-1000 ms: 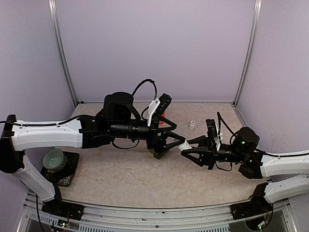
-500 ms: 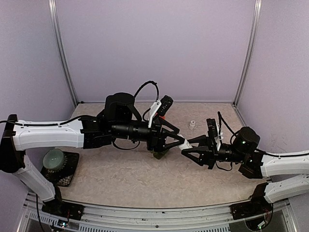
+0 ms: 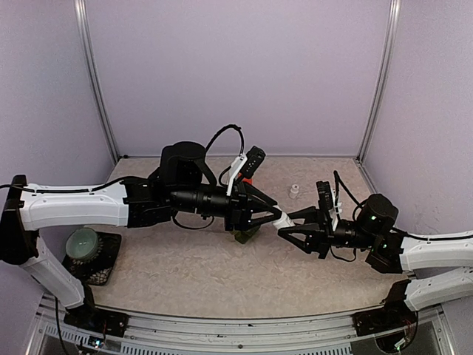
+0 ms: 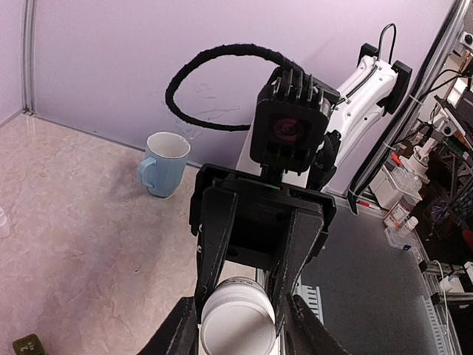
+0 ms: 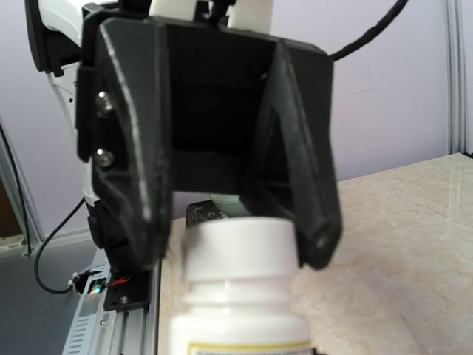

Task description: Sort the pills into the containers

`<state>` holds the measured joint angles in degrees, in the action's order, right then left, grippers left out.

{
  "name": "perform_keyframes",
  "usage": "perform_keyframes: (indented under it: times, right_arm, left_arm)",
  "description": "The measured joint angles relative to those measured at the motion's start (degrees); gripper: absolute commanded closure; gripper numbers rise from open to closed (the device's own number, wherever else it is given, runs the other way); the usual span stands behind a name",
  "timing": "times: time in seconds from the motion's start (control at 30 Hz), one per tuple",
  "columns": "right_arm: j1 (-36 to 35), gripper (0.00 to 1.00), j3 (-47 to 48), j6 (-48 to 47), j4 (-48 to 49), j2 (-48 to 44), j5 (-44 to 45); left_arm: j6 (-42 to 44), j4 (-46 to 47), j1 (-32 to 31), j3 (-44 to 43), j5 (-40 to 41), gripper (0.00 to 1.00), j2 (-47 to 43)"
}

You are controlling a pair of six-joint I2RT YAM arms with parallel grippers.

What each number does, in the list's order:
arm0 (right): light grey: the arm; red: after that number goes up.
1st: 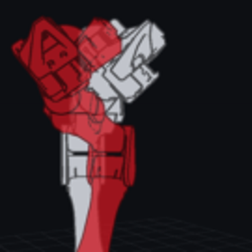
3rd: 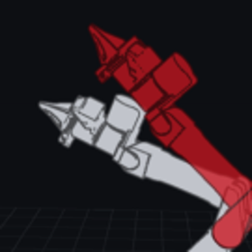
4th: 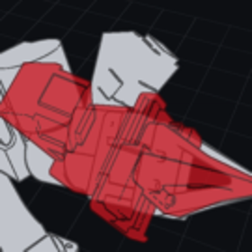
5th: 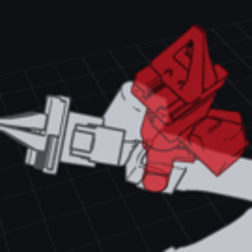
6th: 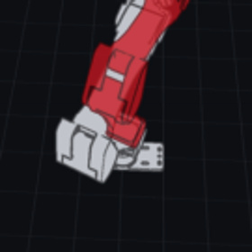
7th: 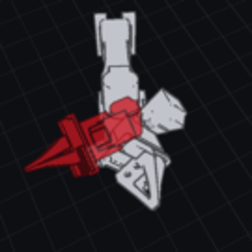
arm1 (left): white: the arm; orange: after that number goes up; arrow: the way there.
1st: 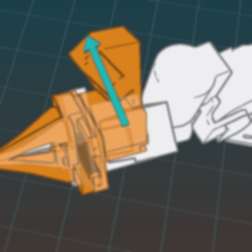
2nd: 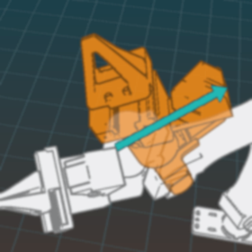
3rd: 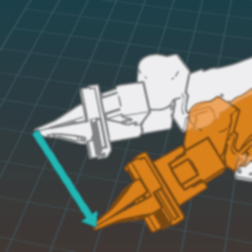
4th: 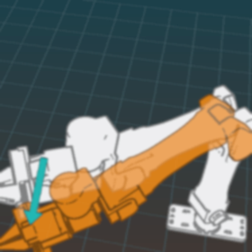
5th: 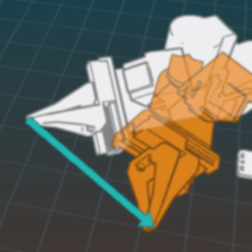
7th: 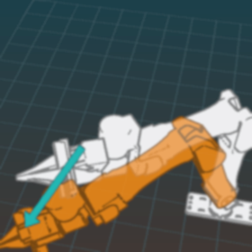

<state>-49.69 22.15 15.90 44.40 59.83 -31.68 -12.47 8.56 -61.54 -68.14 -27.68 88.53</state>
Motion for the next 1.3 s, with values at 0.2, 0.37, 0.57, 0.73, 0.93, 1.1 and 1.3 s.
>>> perform_keyframes:
  times: [0.2, 0.37, 0.57, 0.73, 0.93, 1.1, 1.3]
  right_arm:
    - [0.0, 0.79, 0.0, -0.1, -0.1, -0.1, 0.0]
    - [0.0, 0.79, 0.0, -0.2, -0.1, -0.1, 0.0]
    - [0.0, 0.79, 0.0, -0.5, -0.1, -0.1, 0.7]
    - [0.0, 0.79, 0.1, -0.7, -0.1, -0.1, 1.1]
    - [0.0, 0.79, 0.2, -1.1, -0.7, 0.2, 2.1]
    - [0.0, 0.79, 0.2, -1.4, -1.3, 0.3, 2.1]
    - [0.0, 0.79, 0.2, -1.6, -1.3, 0.4, 2.2]
  left_arm:
    - [0.0, 0.0, 0.0, 0.0, 0.1, 0.69, 0.0]
    - [0.0, 0.0, 0.0, 0.0, 0.1, 0.71, 0.0]
    - [-0.3, 0.2, 0.3, 0.0, 0.6, 0.71, 0.0]
    - [-0.8, 0.4, 0.5, 0.0, 1.2, 0.71, -0.1]
    - [-2.7, 0.5, 0.9, 0.5, 3.4, 0.71, -1.0]
    - [-4.5, 1.4, 2.4, 1.3, 6.3, 0.71, -3.3]
    - [-5.7, 1.2, 3.6, 3.1, 9.8, 0.71, -5.6]
